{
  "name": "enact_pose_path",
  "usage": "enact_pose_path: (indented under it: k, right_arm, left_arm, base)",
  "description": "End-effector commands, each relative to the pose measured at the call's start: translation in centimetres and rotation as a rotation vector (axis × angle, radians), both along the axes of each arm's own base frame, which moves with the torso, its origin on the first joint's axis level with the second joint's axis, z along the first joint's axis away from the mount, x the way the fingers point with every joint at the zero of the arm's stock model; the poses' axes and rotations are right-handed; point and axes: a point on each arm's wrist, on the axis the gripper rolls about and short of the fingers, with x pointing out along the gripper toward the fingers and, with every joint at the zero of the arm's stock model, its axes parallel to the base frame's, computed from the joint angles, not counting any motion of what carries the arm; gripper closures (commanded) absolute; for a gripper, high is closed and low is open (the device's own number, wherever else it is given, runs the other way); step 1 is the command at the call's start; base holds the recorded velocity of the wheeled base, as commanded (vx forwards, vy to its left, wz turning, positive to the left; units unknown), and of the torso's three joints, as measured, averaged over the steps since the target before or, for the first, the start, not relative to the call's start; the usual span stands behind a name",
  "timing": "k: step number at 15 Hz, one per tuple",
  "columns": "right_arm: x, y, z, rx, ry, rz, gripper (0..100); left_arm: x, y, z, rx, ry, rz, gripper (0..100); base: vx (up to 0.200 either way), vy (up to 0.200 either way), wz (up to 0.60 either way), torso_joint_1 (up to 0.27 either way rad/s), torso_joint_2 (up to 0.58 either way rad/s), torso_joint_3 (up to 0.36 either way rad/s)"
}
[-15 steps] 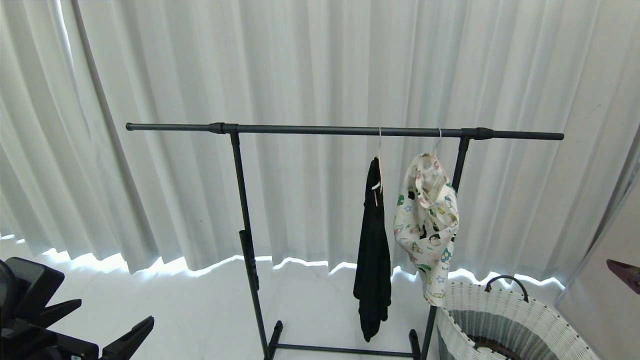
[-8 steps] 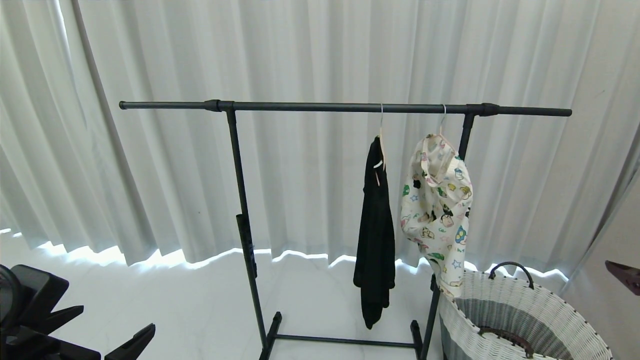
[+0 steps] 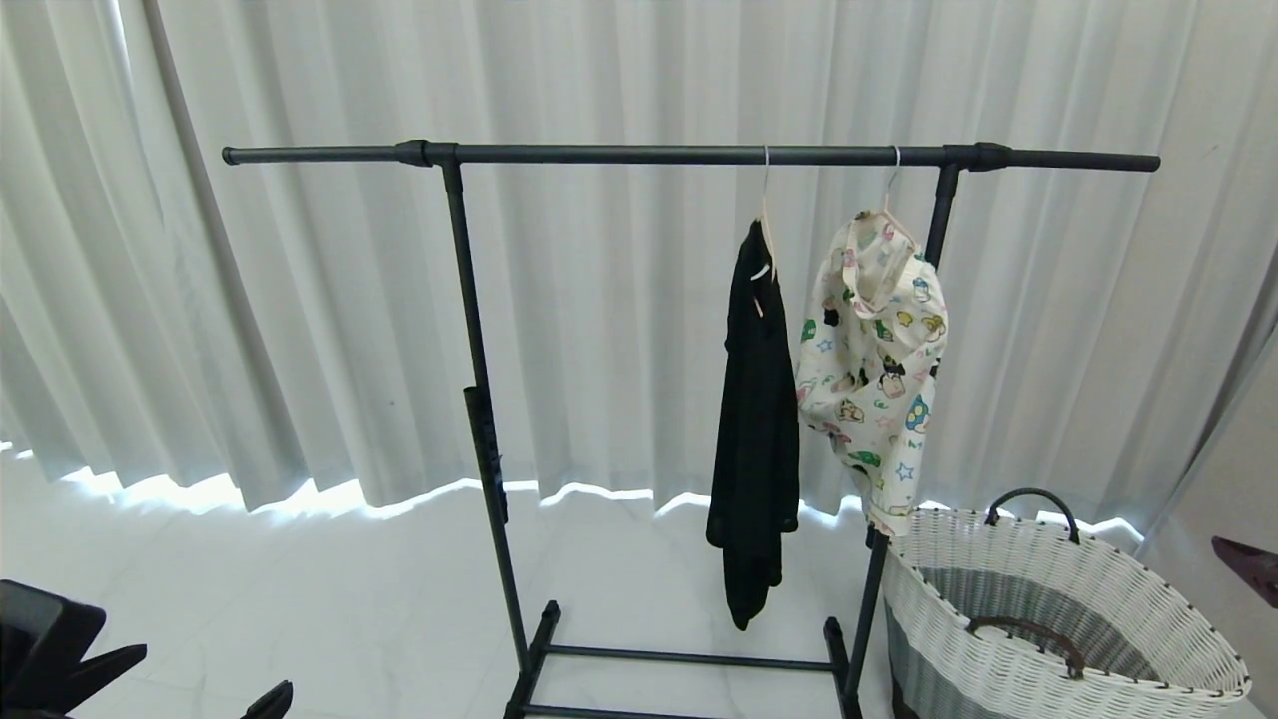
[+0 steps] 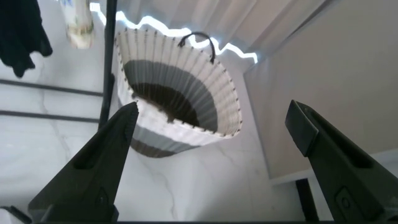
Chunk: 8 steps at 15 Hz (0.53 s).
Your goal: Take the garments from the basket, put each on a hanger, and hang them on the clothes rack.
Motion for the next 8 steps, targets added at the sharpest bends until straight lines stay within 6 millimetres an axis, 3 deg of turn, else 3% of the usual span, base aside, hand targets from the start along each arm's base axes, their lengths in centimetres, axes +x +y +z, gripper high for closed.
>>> enact_pose_path:
  k: [1,3,7,8]
  right_arm:
    - [-0.7,0.0,-0.4,-0.003,0.002,0.002,0]
    - [-1.5,-0.1,-1.2,-0.011,0.011,0.004,0]
    - [-3.9,-0.7,-3.9,-0.014,0.052,-0.035,0]
    - [-4.2,-0.7,-4.1,-0.013,0.050,-0.035,0]
  left_arm:
    - [-2.0,0.5,-1.1,-0.008,-0.053,0.004,0]
    - [-3.0,0.8,-2.0,0.007,-0.082,0.038,0]
    - [-4.0,1.3,-1.9,0.056,-0.170,0.159,0]
    - [-4.2,1.4,-2.0,0.083,-0.175,0.171,0]
  base:
    - [0.000,0.000,0.00,-0.173,0.47,0.300]
    - [0.000,0.000,0.00,-0.168,0.48,0.293]
    - [0.000,0.000,0.00,-0.151,0.45,0.306]
    - [0.000,0.000,0.00,0.012,0.24,0.110]
